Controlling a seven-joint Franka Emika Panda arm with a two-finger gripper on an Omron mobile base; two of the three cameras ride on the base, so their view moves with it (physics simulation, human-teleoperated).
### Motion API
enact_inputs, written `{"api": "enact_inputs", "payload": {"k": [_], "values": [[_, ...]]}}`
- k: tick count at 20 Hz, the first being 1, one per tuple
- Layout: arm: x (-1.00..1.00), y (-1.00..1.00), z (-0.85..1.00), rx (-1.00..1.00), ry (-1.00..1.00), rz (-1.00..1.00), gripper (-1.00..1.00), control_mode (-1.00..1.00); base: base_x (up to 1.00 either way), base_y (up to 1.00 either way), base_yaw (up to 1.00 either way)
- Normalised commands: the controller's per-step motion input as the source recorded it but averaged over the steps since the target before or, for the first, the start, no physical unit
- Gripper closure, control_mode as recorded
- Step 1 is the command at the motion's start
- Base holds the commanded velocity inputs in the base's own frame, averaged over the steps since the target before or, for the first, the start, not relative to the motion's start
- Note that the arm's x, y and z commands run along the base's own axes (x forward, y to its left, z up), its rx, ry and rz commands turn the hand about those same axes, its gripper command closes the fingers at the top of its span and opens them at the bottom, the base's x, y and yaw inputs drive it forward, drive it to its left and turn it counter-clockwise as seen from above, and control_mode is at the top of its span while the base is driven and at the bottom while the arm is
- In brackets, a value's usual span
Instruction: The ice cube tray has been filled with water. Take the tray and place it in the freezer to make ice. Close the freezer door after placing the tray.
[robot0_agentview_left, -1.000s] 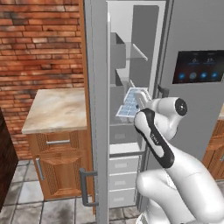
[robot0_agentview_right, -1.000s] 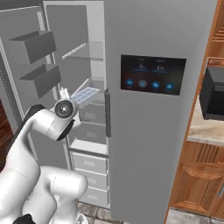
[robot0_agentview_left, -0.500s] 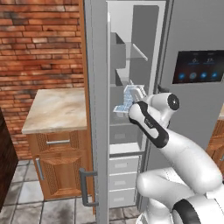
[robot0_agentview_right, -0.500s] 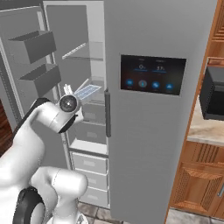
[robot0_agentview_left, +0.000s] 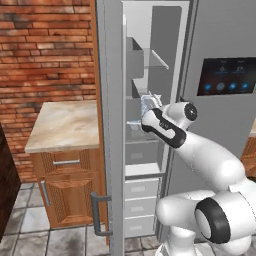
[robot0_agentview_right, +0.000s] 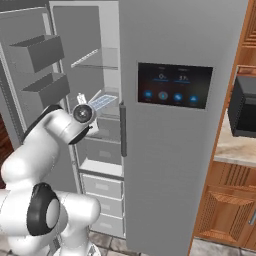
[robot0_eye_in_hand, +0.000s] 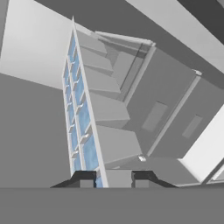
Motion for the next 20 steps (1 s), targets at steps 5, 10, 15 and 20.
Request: {"api": "enact_inputs", "payload": {"k": [5,10,15,20], "values": [[0.23,0.00,-0.24,0.00,0.00,0.00,1.00,-1.00,0.00,0.00,0.00],[0.29,0.00,-0.17,0.00,0.00,0.00,1.00,-1.00,0.00,0.00,0.00],[0.29,0.00,-0.03,0.00,0.00,0.00,1.00,-1.00,0.00,0.00,0.00],[0.29,0.00,-0.08,0.00,-0.02,0.00,1.00,-1.00,0.00,0.00,0.00]]}}
